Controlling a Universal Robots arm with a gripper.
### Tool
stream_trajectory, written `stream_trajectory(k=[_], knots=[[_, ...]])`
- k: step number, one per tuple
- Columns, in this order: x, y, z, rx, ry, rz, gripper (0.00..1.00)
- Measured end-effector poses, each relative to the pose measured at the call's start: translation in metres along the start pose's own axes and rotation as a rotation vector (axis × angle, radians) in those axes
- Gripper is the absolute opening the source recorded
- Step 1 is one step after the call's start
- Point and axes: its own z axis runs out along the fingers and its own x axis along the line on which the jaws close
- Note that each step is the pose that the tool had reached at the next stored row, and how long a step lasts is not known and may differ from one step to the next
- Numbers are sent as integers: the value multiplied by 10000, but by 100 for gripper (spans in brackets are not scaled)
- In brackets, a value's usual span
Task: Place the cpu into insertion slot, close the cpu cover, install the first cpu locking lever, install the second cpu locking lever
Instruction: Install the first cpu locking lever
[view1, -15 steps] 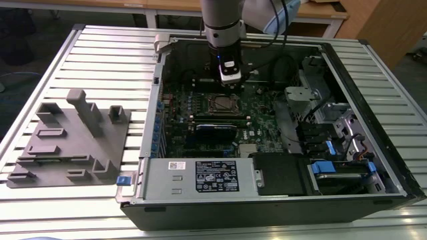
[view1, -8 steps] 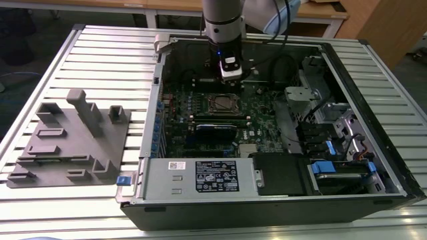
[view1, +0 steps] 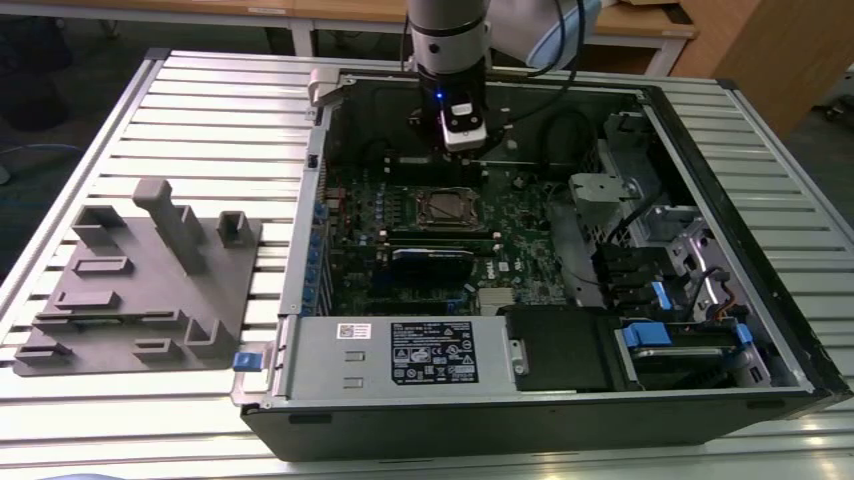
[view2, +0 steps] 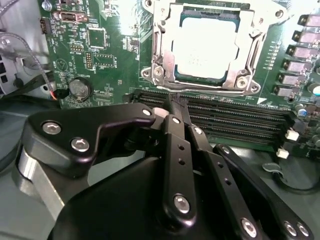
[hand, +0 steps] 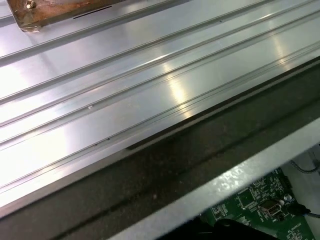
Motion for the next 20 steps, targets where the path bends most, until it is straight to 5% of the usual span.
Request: stream_trajectory(k=[5, 6, 13, 14, 20], knots=[[-1, 1, 1, 2, 8, 1, 11], [-3, 2, 2, 36, 76, 1, 11], [-12, 5, 13, 562, 1198, 40, 11], [-13, 6, 13, 603, 1280, 42, 11], [-14, 6, 14, 609, 1310, -9, 11]])
